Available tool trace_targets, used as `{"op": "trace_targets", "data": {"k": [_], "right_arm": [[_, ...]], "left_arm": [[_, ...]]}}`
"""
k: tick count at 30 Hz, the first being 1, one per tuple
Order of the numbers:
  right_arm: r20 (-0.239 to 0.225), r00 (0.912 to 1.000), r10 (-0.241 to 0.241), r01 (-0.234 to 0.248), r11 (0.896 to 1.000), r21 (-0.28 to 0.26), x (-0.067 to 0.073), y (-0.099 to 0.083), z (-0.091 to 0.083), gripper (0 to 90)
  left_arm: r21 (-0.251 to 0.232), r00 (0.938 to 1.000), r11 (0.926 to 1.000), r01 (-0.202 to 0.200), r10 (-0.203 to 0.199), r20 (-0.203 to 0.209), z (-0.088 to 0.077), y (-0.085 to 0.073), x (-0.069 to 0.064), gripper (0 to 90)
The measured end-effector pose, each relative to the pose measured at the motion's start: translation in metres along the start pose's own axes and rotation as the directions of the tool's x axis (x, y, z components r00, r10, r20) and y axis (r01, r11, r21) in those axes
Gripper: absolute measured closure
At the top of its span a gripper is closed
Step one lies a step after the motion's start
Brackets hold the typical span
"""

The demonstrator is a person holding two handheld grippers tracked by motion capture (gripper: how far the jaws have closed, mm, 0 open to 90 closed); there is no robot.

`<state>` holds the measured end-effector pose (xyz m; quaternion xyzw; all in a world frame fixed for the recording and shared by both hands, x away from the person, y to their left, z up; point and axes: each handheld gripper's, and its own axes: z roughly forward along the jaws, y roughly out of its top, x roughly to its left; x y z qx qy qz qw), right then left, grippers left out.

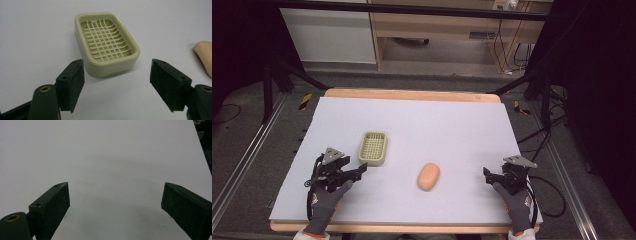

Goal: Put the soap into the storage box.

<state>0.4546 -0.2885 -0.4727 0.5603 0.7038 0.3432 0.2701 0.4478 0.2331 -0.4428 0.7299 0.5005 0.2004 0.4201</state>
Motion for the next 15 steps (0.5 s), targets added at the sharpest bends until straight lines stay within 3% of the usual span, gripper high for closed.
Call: {"op": "trace_targets", "data": {"k": [12,15], "right_arm": [[0.005,1.0000,0.002,-0.002,1.000,-0.016,-0.001,0.001,-0.003,8.3],[0.009,1.0000,0.000,0.000,1.000,-0.022,-0.001,0.001,-0.005,8.3]], "left_arm": [[-0.013,0.9996,0.9997,-0.021,0.022,0.019,0.008,0.021,-0.010,26.0],[-0.012,0.9987,0.9992,-0.039,0.039,0.032,0.012,0.026,-0.018,25.8]]}}
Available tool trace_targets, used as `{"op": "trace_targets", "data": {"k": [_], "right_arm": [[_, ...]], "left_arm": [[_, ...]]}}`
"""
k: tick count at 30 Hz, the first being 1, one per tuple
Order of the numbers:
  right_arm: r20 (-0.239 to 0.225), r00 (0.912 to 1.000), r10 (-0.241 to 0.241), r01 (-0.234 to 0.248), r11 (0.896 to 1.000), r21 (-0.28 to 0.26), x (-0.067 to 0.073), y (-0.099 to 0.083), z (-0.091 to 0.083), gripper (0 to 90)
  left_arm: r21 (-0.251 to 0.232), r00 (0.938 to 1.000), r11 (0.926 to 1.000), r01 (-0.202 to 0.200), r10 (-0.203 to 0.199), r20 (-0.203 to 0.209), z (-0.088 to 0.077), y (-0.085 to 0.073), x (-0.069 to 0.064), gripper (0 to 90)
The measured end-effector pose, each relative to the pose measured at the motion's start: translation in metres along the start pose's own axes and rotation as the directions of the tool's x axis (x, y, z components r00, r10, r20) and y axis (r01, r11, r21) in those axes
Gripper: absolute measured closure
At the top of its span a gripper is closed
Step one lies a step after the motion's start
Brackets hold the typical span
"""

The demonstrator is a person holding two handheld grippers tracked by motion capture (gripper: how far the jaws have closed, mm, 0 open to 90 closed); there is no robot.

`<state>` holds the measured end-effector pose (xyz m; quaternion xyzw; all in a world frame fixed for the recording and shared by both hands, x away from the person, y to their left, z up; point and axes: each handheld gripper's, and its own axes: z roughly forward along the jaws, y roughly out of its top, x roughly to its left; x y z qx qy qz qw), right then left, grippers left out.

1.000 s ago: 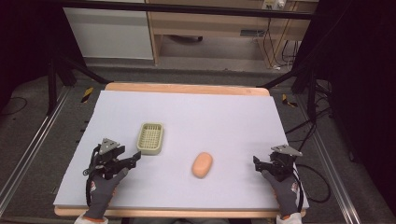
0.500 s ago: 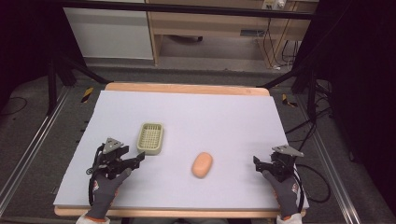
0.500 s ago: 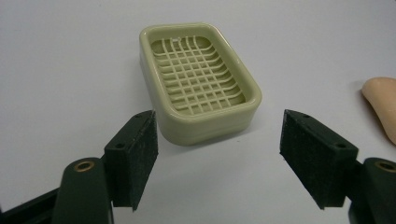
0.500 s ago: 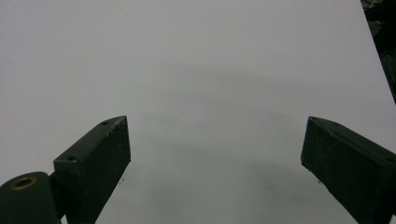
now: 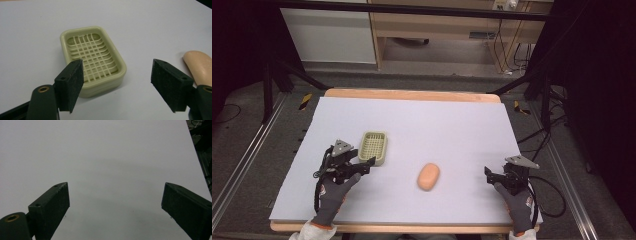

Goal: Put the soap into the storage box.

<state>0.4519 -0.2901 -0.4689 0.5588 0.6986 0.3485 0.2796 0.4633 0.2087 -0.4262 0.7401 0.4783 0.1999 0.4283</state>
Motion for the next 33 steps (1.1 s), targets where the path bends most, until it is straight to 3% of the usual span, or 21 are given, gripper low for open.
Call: {"op": "trace_targets", "data": {"k": [15,33], "right_arm": [[-0.014,0.9999,0.001,-0.001,0.999,-0.041,0.003,0.003,-0.005,7.6],[-0.006,1.0000,0.006,-0.007,0.999,-0.037,0.005,-0.001,-0.002,7.0]], "left_arm": [[0.017,0.9973,0.9982,-0.058,0.057,0.047,0.021,0.012,-0.032,25.2],[0.034,0.9870,0.9916,-0.125,0.121,0.106,0.045,0.020,-0.075,24.8]]}}
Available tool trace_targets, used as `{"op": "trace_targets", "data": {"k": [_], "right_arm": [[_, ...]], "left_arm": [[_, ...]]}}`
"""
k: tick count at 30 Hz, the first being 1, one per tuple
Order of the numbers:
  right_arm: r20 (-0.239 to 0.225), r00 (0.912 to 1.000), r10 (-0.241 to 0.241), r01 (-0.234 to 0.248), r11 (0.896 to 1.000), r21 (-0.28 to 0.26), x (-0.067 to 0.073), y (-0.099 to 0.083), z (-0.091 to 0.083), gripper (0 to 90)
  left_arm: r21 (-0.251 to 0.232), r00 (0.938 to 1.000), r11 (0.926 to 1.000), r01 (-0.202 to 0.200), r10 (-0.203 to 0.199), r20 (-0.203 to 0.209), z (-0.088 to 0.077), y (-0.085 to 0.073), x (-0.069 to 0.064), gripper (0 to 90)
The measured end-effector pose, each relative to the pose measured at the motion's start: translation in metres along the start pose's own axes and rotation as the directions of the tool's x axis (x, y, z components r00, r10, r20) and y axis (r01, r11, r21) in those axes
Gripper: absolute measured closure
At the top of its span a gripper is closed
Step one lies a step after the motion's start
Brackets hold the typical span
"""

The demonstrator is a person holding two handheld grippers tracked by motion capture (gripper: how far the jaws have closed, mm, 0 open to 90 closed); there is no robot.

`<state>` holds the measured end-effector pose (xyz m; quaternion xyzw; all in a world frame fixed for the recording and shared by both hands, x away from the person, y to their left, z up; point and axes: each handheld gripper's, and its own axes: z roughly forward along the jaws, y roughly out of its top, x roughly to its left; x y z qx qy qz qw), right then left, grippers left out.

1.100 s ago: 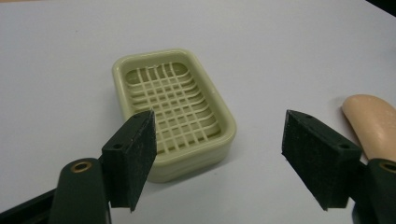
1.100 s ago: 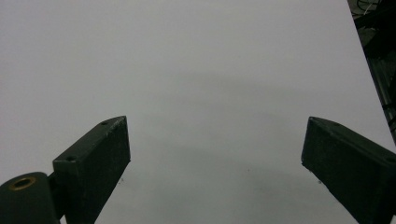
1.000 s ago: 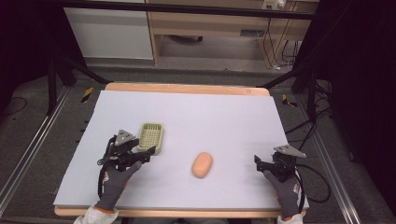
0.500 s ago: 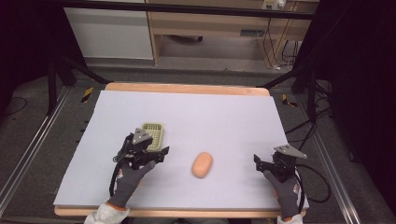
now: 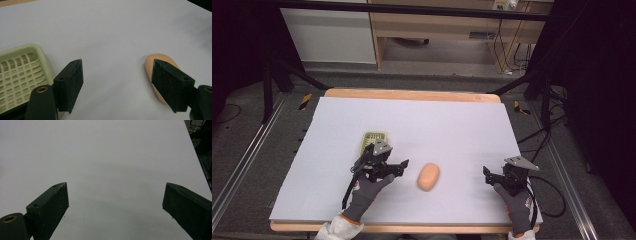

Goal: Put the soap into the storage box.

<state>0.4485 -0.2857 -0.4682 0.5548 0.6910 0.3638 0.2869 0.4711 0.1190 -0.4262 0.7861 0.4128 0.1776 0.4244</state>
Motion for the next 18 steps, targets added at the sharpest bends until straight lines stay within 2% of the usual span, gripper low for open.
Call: {"op": "trace_targets", "data": {"k": [8,18], "right_arm": [[-0.011,0.9997,0.023,-0.023,1.000,0.008,0.000,-0.004,0.002,7.3],[0.027,0.9993,0.026,-0.027,0.999,0.023,-0.001,-0.008,0.007,7.9]], "left_arm": [[0.007,0.9997,0.9998,-0.020,0.020,0.016,0.007,0.005,-0.014,24.6],[0.037,0.9976,0.9977,-0.056,0.054,0.043,0.022,0.005,-0.032,24.4]]}}
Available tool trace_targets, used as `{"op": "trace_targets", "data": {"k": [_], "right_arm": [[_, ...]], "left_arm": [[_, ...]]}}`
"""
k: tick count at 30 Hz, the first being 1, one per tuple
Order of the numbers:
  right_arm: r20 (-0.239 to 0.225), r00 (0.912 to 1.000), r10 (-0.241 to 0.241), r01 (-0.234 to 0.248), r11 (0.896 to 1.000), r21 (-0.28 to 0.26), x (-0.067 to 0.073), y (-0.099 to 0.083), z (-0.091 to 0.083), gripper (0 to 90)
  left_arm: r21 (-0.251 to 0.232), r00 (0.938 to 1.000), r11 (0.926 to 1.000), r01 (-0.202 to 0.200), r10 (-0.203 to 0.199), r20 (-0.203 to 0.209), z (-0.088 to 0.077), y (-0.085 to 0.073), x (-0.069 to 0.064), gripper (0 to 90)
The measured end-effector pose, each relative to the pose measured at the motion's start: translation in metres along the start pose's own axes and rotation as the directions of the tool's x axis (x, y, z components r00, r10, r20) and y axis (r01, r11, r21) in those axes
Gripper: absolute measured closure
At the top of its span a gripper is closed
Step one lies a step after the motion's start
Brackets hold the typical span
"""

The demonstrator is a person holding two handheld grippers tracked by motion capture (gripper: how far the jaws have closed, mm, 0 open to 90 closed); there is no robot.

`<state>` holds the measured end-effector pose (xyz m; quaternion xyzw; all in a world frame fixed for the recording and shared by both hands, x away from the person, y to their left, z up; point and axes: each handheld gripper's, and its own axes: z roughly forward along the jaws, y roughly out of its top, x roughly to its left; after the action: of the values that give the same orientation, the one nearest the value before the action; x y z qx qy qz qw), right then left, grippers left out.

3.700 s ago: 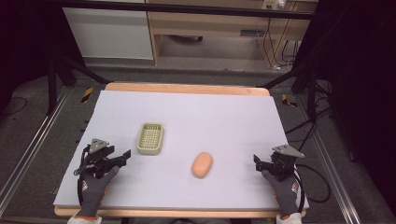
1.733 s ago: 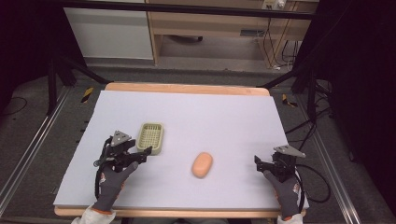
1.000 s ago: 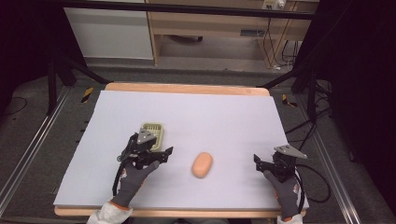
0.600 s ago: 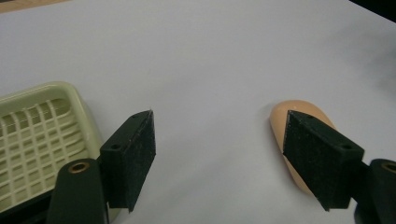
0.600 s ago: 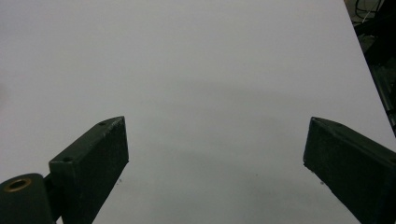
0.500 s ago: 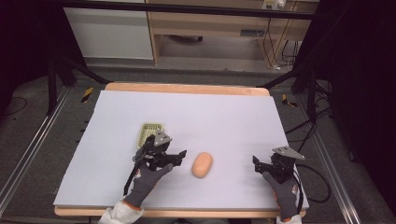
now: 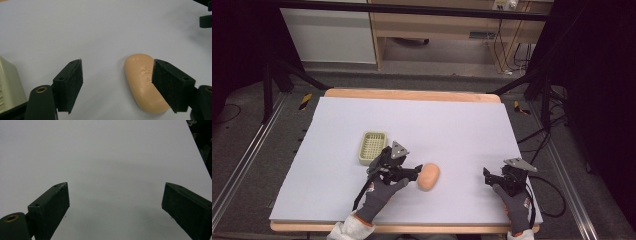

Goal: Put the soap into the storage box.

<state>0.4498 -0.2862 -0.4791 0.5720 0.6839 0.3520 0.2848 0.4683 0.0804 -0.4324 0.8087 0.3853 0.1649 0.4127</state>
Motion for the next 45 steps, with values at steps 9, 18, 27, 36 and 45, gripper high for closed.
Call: {"op": "trace_targets", "data": {"k": [9,18,27,36,45], "right_arm": [[-0.005,1.0000,-0.007,0.006,1.000,-0.022,0.002,-0.002,0.000,7.8],[0.004,0.9999,-0.012,0.012,1.000,-0.011,0.002,-0.002,0.001,9.6],[-0.002,0.9999,-0.013,0.013,1.000,-0.017,0.003,-0.002,0.000,9.9],[-0.005,0.9999,-0.014,0.014,1.000,-0.022,0.003,-0.002,-0.001,9.8],[-0.009,0.9998,-0.016,0.015,1.000,-0.018,0.003,-0.001,-0.001,9.5]], "left_arm": [[0.021,0.9999,0.9997,-0.015,0.015,0.007,0.011,-0.001,-0.013,24.3],[0.052,0.9995,0.9982,-0.029,0.028,0.013,0.021,-0.002,-0.020,24.2],[0.081,0.9987,0.9956,-0.046,0.044,0.026,0.036,-0.003,-0.033,24.2],[0.112,0.9977,0.9918,-0.062,0.058,0.036,0.047,-0.004,-0.040,22.1],[0.154,0.9972,0.9854,-0.073,0.069,0.030,0.059,-0.008,-0.047,22.0]]}}
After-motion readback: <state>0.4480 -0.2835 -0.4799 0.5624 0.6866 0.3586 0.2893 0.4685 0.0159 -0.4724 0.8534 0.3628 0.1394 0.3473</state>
